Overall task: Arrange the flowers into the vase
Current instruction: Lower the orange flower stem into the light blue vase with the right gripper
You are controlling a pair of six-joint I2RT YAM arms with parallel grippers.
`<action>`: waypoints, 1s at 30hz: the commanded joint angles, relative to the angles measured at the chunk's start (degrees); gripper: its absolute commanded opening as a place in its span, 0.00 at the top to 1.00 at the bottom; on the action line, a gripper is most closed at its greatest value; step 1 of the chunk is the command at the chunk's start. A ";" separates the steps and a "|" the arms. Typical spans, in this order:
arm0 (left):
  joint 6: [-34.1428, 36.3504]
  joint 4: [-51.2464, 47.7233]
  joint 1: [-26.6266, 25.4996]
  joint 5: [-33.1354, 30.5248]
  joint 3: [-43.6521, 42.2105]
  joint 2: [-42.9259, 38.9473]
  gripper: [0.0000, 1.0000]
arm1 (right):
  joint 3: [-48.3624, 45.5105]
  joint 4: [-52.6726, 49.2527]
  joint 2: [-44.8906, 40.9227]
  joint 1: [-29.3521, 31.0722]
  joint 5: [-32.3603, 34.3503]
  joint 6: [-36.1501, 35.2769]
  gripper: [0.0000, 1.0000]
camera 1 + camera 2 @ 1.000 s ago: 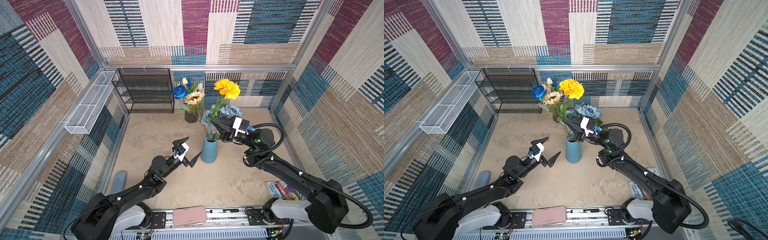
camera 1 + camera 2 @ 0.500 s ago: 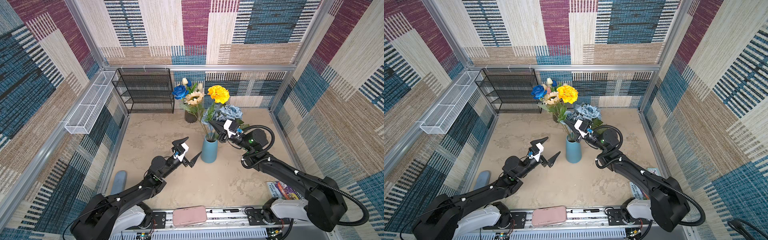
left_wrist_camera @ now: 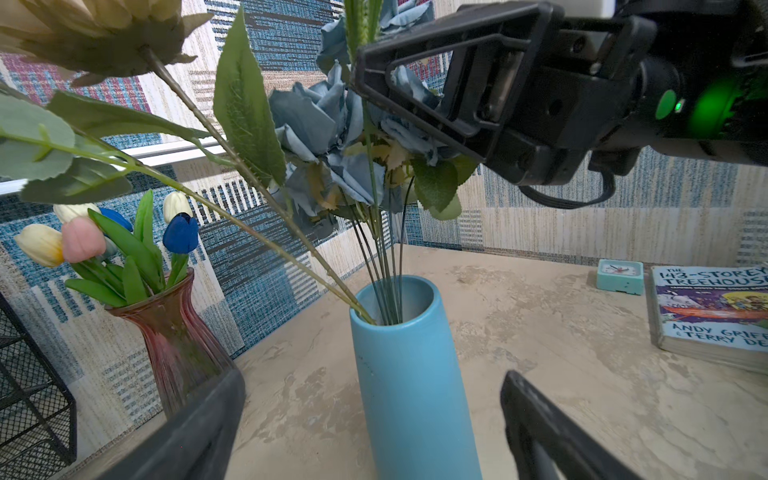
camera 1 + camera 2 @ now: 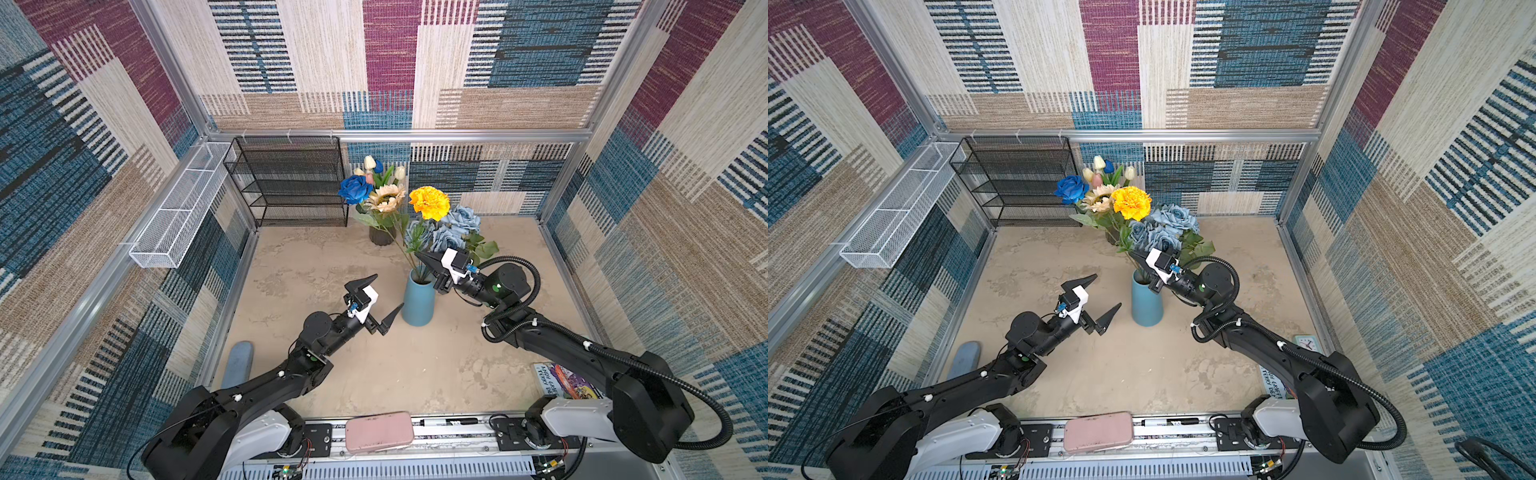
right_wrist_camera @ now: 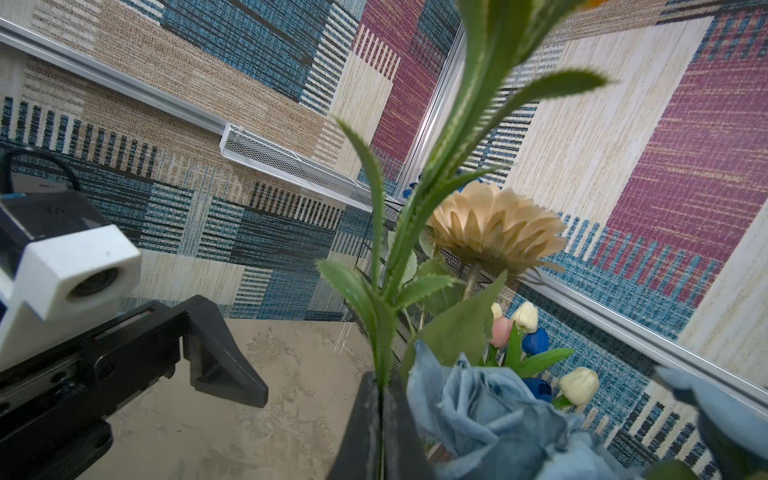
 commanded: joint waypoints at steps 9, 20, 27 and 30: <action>-1.10 2.25 0.08 -0.14 0.27 0.11 0.01 | 0.21 -3.08 -2.16 0.08 2.18 -0.32 0.62; -1.25 2.83 0.08 -0.22 -0.14 0.32 0.01 | 7.57 -13.78 0.77 0.47 1.21 1.17 0.80; -1.17 3.25 0.06 -0.49 -0.26 0.44 0.01 | 11.24 -18.16 1.65 1.87 3.76 1.72 0.94; -1.12 3.33 0.08 -0.58 -0.20 0.46 0.01 | 13.74 -20.09 2.02 2.27 4.28 3.28 0.97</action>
